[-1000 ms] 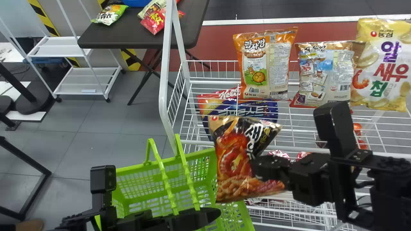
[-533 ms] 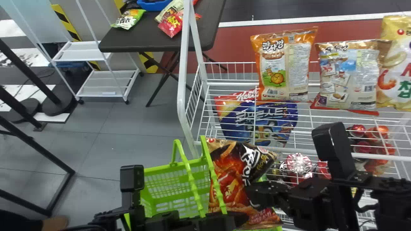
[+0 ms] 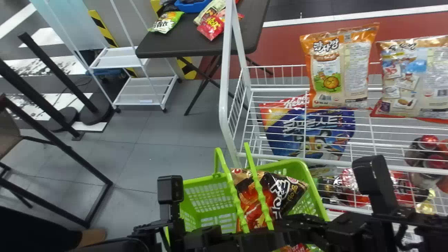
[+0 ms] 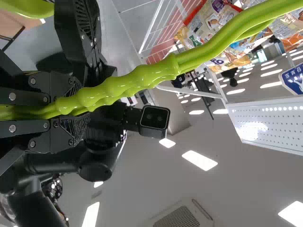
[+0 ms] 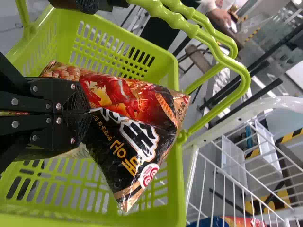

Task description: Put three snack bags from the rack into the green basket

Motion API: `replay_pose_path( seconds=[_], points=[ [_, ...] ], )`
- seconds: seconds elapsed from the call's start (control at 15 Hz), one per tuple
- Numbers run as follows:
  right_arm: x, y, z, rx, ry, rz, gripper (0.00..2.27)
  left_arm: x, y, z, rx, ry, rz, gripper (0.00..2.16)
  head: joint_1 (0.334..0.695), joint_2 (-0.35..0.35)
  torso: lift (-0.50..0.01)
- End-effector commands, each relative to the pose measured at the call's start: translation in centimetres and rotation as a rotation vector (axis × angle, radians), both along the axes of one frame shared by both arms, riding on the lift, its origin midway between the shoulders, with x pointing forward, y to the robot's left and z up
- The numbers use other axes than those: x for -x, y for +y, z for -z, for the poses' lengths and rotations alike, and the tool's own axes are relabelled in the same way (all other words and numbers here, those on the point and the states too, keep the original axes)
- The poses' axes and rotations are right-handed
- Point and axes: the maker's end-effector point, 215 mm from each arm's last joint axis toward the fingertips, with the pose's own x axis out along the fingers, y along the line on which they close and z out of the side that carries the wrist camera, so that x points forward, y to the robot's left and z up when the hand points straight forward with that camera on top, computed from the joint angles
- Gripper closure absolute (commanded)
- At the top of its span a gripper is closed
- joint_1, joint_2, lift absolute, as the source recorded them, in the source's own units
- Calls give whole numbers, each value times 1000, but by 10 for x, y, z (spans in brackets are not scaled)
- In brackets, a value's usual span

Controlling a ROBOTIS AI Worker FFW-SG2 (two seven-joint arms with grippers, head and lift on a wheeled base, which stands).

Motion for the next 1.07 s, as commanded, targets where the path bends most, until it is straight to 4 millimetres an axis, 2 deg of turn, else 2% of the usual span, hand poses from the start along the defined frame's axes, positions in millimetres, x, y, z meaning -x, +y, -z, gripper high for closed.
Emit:
replay_pose_path(
  seconds=[0.0, 0.2, 0.27, 0.33, 0.6, 0.73, 0.8, 0.93, 1.0],
  points=[
    [-12, -9, -5, -3, -19, 32, -1, -1, 3, 0, 0, 1, -9, 2148, 695, 315, 0],
    [-22, -21, -14, -63, 31, 68, 60, -1, 10, -2, 6, 5, -22, 2148, 695, 295, 0],
    [-33, -31, -17, -66, 21, 95, 60, -1, 11, -2, 5, 5, -24, 2148, 695, 289, 0],
    [-48, -45, -25, -70, 2, 133, 60, -1, 11, -2, 4, 5, -24, 2148, 695, 285, 0],
    [-108, -103, -50, -55, -88, 269, 56, 0, 12, -2, 4, 6, -26, 2148, 695, 182, 0],
    [-149, -134, -55, -17, -187, 366, 43, 0, 12, -1, 4, 7, -26, 2148, 695, 130, 0],
    [-171, -148, -59, 10, -254, 420, 43, 0, 11, -1, 5, 7, -25, 2148, 695, 78, 0],
    [-203, -159, -65, 46, -364, 483, 39, 2, 11, 0, 5, 12, -23, 2148, 695, 33, 0],
    [-216, -157, -64, 75, -416, 497, 39, 4, 11, 0, 6, 15, -23, 2148, 695, 15, 0]
  ],
)
